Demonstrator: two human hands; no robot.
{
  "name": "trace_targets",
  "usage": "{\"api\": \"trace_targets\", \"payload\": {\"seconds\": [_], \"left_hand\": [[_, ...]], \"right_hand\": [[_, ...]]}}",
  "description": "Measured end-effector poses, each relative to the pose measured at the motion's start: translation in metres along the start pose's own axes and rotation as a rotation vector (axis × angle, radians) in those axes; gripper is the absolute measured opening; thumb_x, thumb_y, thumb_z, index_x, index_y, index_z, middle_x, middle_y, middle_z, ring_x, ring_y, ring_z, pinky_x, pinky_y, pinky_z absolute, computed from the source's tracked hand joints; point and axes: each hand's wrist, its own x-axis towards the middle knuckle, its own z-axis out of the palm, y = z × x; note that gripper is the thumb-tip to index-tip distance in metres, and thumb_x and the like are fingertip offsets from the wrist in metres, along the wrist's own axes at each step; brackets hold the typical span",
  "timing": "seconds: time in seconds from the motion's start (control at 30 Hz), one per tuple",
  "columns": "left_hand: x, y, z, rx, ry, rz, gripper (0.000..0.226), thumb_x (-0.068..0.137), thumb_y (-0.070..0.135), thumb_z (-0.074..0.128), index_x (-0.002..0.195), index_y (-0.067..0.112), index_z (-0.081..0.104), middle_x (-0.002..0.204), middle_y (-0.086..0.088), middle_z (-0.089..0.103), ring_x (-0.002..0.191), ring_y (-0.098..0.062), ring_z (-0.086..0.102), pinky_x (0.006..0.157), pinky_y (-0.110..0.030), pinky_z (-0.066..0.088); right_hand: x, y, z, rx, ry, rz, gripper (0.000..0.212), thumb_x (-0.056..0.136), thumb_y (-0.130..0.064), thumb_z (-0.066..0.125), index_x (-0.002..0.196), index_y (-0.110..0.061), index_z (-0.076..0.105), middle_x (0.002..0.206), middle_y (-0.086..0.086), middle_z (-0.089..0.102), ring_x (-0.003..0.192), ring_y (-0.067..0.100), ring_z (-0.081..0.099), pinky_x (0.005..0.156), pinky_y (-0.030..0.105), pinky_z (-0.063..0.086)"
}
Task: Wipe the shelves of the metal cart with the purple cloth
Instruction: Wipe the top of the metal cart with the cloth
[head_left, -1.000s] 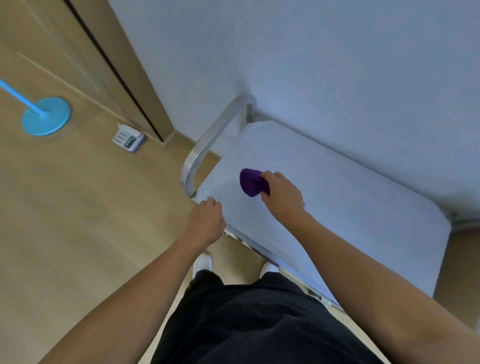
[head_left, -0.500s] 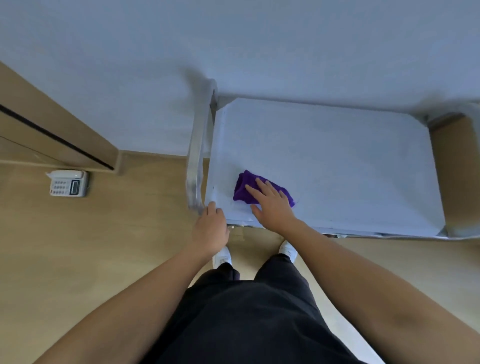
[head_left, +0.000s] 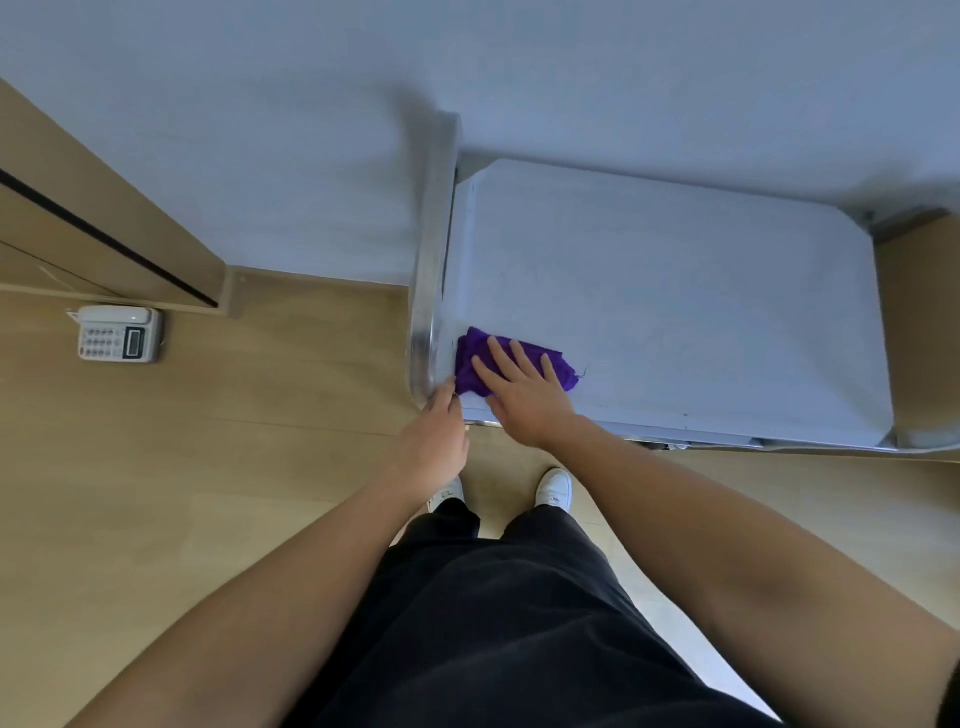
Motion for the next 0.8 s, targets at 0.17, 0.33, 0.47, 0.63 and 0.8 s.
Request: {"api": "trace_targets", "payload": {"seconds": [0.17, 0.33, 0.47, 0.63, 0.8], "left_hand": [[0.004, 0.011, -0.003, 0.045, -0.008, -0.043, 0.053, 0.098, 0.02, 0.045, 0.143, -0.002, 0.031, 0.157, -0.012, 0.016, 0.141, -0.021, 0.032, 0.1, -0.031, 0.046], [0.019, 0.025, -0.007, 0.054, 0.096, -0.067, 0.034, 0.095, 0.018, 0.049, 0.128, 0.008, 0.049, 0.142, -0.007, 0.039, 0.134, -0.019, 0.039, 0.092, -0.028, 0.048], [0.042, 0.029, -0.004, 0.088, 0.134, -0.045, 0.043, 0.095, 0.017, 0.052, 0.135, 0.007, 0.044, 0.149, -0.011, 0.033, 0.142, -0.022, 0.029, 0.104, -0.029, 0.042], [0.078, 0.033, -0.007, 0.15, 0.16, -0.004, 0.062, 0.099, 0.013, 0.039, 0.153, 0.006, 0.01, 0.161, -0.014, 0.004, 0.15, -0.029, 0.005, 0.122, -0.038, 0.015], [0.113, 0.027, -0.015, 0.241, 0.122, -0.069, 0.062, 0.1, 0.013, 0.04, 0.151, -0.001, 0.009, 0.161, -0.019, -0.001, 0.149, -0.033, 0.002, 0.121, -0.042, 0.015]], "right_hand": [[0.001, -0.004, 0.0, -0.001, 0.069, 0.082, 0.054, 0.106, -0.036, 0.03, 0.156, -0.029, 0.011, 0.165, 0.0, -0.002, 0.151, 0.03, 0.001, 0.12, 0.054, 0.009], [-0.013, 0.006, 0.012, 0.04, 0.155, 0.112, 0.05, 0.105, -0.038, 0.037, 0.153, -0.025, 0.03, 0.163, 0.004, 0.016, 0.149, 0.032, 0.015, 0.12, 0.052, 0.018], [0.001, 0.026, 0.015, 0.03, 0.222, 0.137, 0.067, 0.088, -0.011, 0.069, 0.148, -0.022, 0.04, 0.158, 0.007, 0.032, 0.144, 0.035, 0.03, 0.116, 0.051, 0.026], [0.048, 0.059, 0.003, -0.008, 0.364, 0.206, 0.06, 0.083, -0.003, 0.069, 0.14, -0.012, 0.052, 0.149, 0.013, 0.045, 0.138, 0.035, 0.041, 0.112, 0.059, 0.026], [0.107, 0.091, -0.031, 0.073, 0.409, 0.242, 0.058, 0.098, -0.006, 0.042, 0.153, -0.016, 0.027, 0.163, 0.01, 0.016, 0.15, 0.032, 0.011, 0.121, 0.052, 0.011]]}}
